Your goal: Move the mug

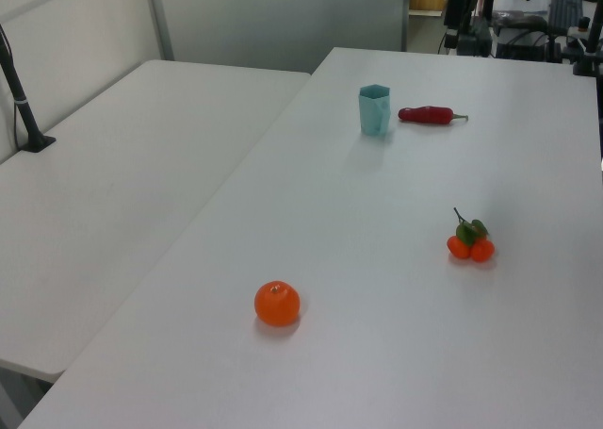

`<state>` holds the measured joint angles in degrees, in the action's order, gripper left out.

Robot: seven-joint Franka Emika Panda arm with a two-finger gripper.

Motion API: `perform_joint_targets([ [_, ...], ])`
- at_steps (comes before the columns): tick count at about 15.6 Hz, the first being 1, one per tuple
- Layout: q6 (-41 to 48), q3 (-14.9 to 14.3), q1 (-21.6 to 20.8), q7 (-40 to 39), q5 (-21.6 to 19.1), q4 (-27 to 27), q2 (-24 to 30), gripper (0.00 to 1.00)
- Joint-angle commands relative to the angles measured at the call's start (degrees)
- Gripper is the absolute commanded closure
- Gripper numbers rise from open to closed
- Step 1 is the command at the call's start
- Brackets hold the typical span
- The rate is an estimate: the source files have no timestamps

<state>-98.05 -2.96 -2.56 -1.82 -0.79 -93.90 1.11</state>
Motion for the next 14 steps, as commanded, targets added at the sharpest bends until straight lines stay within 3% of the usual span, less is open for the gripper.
perform_joint_targets([
  [1,-0.7,-1.2,-1.5,-1.1,0.1,-1.9,1.0,0.00],
  [7,-0.9,-1.3,-1.0,0.9,0.1,-1.3,-0.8,0.00],
  [14,-4.4,-1.3,-0.8,21.2,0.6,1.5,-4.6,0.00],
])
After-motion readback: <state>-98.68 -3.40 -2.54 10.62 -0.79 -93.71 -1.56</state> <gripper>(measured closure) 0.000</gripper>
